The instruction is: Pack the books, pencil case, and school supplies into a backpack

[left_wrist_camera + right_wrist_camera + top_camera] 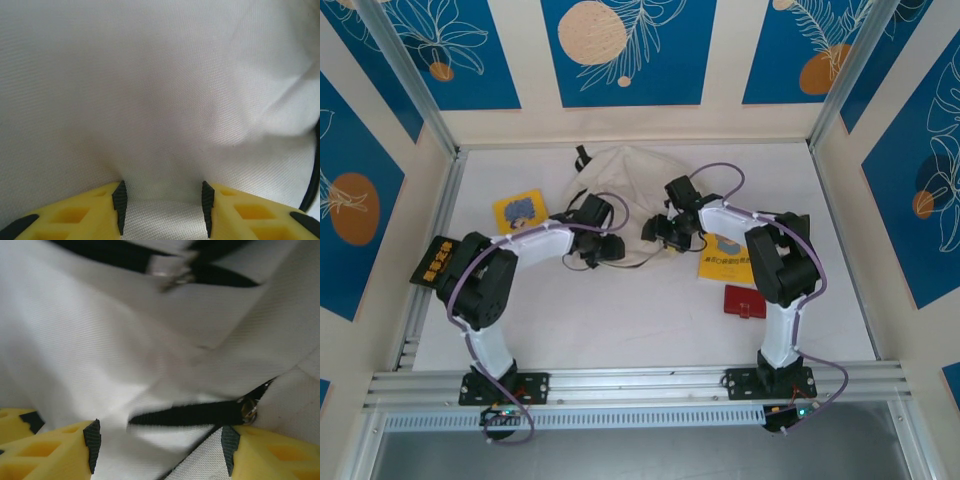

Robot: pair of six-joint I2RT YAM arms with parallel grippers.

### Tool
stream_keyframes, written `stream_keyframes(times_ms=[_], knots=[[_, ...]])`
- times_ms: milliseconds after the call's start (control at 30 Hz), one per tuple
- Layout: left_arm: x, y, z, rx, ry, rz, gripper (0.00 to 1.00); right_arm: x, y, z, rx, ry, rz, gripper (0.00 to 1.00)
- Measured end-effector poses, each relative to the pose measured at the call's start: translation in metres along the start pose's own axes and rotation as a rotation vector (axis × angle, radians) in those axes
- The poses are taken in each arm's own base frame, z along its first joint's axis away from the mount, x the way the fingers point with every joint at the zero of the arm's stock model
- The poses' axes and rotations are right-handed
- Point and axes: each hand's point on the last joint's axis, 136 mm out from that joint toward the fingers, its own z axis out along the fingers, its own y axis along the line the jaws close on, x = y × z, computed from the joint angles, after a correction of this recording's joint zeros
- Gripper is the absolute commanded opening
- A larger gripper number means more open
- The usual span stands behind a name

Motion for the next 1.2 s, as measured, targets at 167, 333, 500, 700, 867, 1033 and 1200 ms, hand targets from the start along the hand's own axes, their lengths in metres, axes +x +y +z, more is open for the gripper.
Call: stream_keyframes(times_ms=[167, 333, 500, 700, 867, 1033, 1200], knots=[[0.039, -0.018, -0.004, 0.025, 0.031, 0.041, 0.46, 0.024, -0.013, -0.007, 0.011, 0.025, 0.004, 0.66], [0.082, -0.042, -0.011, 0.059, 0.072, 0.098, 0.48, 0.052, -0.03, -0.021, 0.032, 0.037, 0.0, 0.66], [0.098, -0.055, -0.022, 0.059, 0.106, 0.132, 0.62, 0.052, -0.027, -0.058, 0.015, -0.045, -0.021, 0.67], [0.064, -0.087, -0.049, 0.103, 0.039, 0.158, 0.65, 0.023, -0.031, -0.1, -0.021, -0.186, 0.012, 0.67], [0.034, -0.123, -0.064, 0.15, -0.038, 0.203, 0.53, 0.007, -0.05, -0.108, -0.019, -0.218, 0.076, 0.67], [0.028, -0.148, -0.037, 0.119, -0.025, 0.275, 0.47, 0.001, -0.062, -0.111, -0.04, -0.226, 0.119, 0.67], [0.038, -0.145, -0.001, 0.022, 0.041, 0.325, 0.47, 0.008, -0.077, -0.106, -0.055, -0.197, 0.167, 0.67]])
